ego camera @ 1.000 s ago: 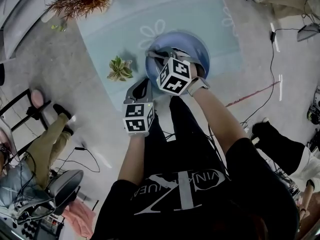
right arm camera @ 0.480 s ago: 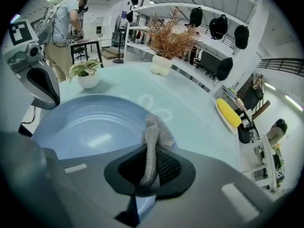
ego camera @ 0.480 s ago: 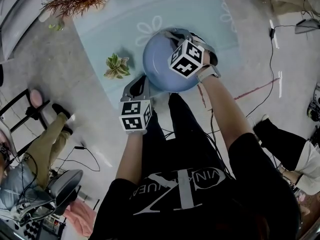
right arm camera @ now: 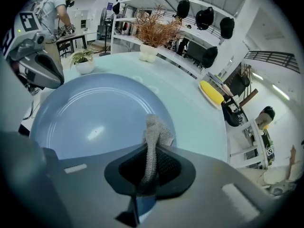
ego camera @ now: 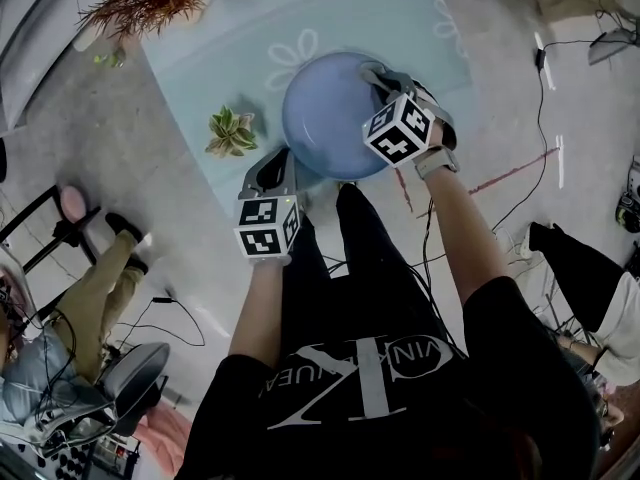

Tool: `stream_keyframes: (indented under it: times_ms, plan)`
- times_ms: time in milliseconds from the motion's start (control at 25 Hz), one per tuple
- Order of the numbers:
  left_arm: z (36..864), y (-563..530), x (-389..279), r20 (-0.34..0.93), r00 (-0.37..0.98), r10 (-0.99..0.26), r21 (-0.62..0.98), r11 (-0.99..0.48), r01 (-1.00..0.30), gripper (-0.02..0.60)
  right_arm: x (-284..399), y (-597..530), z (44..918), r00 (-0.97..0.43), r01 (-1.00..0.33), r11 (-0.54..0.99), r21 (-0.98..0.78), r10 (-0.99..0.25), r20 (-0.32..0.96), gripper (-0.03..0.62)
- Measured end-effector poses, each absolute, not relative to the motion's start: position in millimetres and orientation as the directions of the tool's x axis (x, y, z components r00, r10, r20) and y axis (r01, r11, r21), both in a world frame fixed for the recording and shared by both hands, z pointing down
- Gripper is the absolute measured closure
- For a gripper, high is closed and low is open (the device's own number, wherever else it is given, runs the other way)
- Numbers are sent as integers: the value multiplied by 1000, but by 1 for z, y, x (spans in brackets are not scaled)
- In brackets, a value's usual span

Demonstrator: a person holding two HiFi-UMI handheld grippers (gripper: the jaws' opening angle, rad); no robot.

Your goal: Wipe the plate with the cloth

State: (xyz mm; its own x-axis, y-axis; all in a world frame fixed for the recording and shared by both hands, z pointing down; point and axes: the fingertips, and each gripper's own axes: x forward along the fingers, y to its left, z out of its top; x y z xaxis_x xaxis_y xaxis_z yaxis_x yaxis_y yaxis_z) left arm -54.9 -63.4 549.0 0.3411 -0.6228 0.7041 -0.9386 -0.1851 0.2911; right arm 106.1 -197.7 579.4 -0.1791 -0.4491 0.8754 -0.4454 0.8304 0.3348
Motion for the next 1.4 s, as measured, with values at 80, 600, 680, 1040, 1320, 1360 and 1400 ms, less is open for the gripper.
stream_keyframes:
  times_ms: [80, 600, 680, 1040, 1320, 1360, 1400]
  plan:
    - [549, -63, -55, 704, 348, -619, 294, -192, -936, 581, 113, -191, 579, -173, -472, 823, 318, -440, 881, 565]
    - [548, -64, -54, 707, 387, -592, 318, -223, -921, 581, 130, -125, 580, -194, -587, 794, 159, -328, 924, 565]
    - [548, -64, -54, 706, 393, -589, 323, -226, -919, 581, 125, -113, 580, -210, -591, 796, 130, -307, 928, 565]
    - [550, -64, -54, 711, 407, -573, 344, -222, -912, 581, 80, -65, 581, -264, -504, 863, 32, -188, 946, 560]
    - [550, -64, -54, 714, 408, -569, 350, -215, -912, 581, 31, -59, 580, -338, -413, 910, -34, -119, 933, 559]
    - [550, -64, -54, 714, 408, -569, 350, -215, -912, 581, 22, -59, 580, -348, -388, 921, -31, -115, 930, 559]
    - [550, -64, -54, 714, 407, -569, 349, -215, -912, 581, 13, -59, 580, -357, -363, 931, -27, -112, 927, 559]
